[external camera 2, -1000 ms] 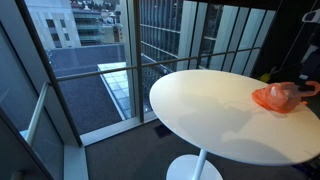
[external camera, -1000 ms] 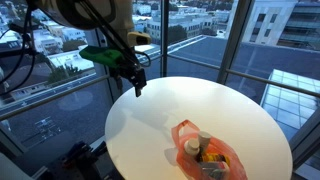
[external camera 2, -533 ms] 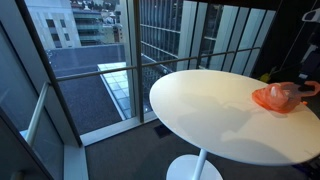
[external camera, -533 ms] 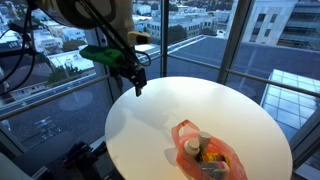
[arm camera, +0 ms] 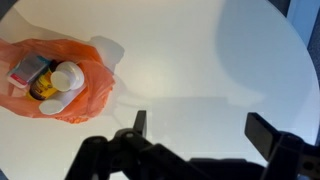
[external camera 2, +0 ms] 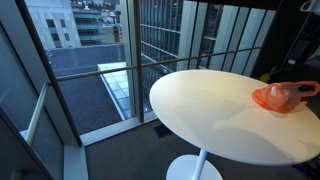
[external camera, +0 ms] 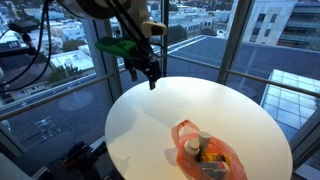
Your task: Remove the roll on stick from the plastic bag and put it on the table
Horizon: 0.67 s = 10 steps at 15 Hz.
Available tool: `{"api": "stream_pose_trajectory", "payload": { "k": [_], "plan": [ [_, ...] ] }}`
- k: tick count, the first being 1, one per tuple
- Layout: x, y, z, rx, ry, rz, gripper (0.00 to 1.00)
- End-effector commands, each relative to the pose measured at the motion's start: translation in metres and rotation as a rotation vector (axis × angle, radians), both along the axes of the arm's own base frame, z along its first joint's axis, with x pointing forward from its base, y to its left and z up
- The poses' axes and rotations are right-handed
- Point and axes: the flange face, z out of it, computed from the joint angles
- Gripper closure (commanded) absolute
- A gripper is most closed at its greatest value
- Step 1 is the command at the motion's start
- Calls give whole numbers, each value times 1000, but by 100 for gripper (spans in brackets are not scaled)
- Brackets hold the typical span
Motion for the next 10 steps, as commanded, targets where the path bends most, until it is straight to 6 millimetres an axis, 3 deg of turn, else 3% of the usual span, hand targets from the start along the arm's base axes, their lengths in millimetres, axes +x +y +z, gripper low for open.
{"api": "stream_pose_trajectory", "payload": {
  "k": [1, 10],
  "plan": [
    [30, -39, -1, 26, -19, -108, 0],
    [62, -152, -25, 41, -35, -387, 0]
  ]
}}
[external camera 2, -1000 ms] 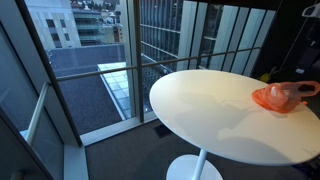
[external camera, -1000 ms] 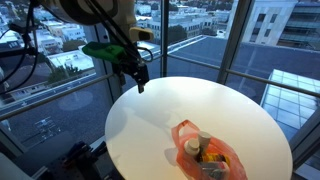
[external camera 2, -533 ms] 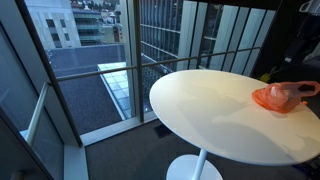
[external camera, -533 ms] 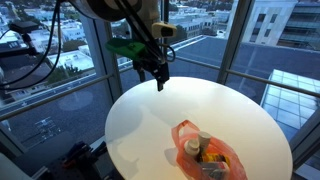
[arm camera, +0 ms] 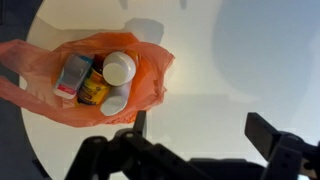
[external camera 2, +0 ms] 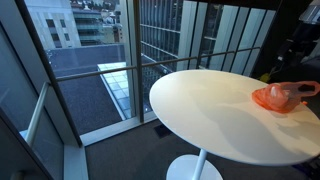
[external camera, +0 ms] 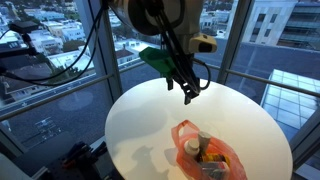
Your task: Remove the roll on stick from the plastic bag and put it on the table
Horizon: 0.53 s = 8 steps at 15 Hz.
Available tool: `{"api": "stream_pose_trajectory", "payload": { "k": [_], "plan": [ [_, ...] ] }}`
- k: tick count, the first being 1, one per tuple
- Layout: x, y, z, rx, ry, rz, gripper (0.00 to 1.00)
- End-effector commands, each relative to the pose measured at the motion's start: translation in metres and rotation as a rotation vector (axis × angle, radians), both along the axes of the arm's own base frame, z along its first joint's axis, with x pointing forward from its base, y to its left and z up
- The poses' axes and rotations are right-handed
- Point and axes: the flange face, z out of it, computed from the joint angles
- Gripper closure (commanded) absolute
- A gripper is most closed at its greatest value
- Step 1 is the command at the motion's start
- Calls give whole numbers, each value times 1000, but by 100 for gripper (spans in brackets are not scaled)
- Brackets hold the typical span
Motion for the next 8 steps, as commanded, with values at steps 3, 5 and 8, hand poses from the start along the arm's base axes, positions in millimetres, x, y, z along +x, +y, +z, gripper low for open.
{"api": "stream_pose_trajectory", "payload": {
  "k": [3, 5, 8],
  "plan": [
    [21, -66, -10, -43, -15, -186, 0],
    [23, -82, -19, -57, -16, -234, 0],
    [25, -99, -34, -82, -18, -318, 0]
  ]
}}
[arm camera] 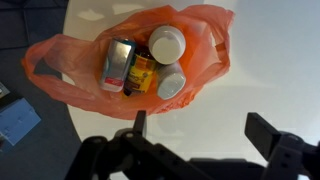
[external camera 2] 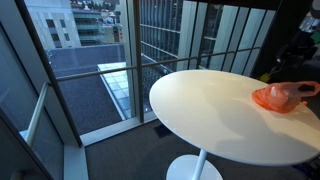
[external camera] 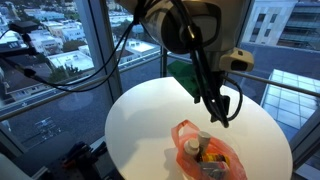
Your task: Remove the roll on stick from the plastic bag and put it on the table
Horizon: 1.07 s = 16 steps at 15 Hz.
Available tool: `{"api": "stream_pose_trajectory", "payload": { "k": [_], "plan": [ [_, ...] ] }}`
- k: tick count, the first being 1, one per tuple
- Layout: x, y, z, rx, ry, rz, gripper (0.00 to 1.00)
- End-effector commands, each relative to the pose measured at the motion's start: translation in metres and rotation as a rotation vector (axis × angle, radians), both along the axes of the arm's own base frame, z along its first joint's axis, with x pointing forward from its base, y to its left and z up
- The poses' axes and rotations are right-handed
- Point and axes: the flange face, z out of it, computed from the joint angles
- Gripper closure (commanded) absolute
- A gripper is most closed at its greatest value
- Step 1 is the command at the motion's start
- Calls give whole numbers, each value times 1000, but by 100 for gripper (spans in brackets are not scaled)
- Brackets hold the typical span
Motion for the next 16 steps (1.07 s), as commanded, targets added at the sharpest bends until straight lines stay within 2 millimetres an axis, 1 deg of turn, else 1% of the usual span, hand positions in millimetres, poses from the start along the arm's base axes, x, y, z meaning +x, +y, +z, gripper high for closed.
{"api": "stream_pose_trajectory", "payload": {
  "k": [1, 6, 9, 11, 12, 16],
  "plan": [
    [9, -20, -12, -41, 5, -110, 0],
    [6, -31, -42, -39, 85, -224, 0],
    [6, -33, -54, -27, 120, -263, 0],
    [7, -33, -55, -27, 124, -279, 0],
    [1, -29, -61, -15, 108, -249, 0],
    [3, -30, -60, -15, 110, -260, 0]
  ]
}}
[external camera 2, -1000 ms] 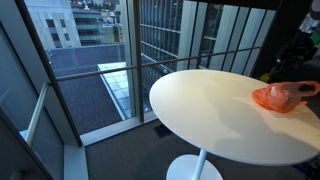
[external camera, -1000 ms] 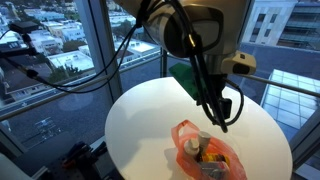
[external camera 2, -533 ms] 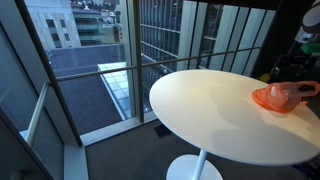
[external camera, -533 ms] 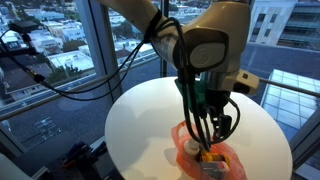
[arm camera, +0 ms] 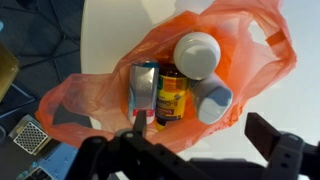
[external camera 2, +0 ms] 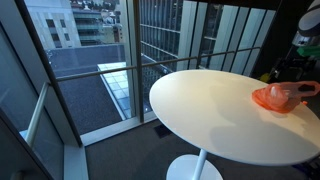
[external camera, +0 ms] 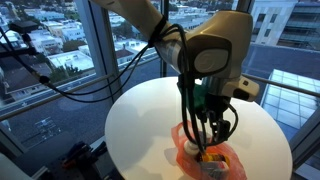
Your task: Remove the roll on stick from the plastic bag and put it on the table
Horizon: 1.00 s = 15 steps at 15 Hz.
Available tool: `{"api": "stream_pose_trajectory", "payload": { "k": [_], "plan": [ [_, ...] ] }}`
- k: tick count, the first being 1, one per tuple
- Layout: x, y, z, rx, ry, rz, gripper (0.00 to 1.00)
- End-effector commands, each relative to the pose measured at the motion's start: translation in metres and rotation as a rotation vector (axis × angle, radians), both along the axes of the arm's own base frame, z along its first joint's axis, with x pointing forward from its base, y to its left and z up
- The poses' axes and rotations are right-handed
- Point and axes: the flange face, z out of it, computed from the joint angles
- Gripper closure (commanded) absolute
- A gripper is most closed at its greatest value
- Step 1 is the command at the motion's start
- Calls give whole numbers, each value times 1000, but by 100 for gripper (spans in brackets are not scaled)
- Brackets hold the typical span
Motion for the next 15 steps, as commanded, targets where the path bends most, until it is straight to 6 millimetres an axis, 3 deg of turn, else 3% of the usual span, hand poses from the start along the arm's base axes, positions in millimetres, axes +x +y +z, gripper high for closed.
{"api": "stream_pose_trajectory", "payload": {
  "k": [1, 10, 13, 15],
  "plan": [
    [2, 1, 0, -8, 3, 0, 0],
    [8, 0, -38, -4, 18, -14, 0],
    [9, 0, -43, -14, 10, -11, 26],
    [9, 0, -45, -17, 7, -9, 34]
  ]
}}
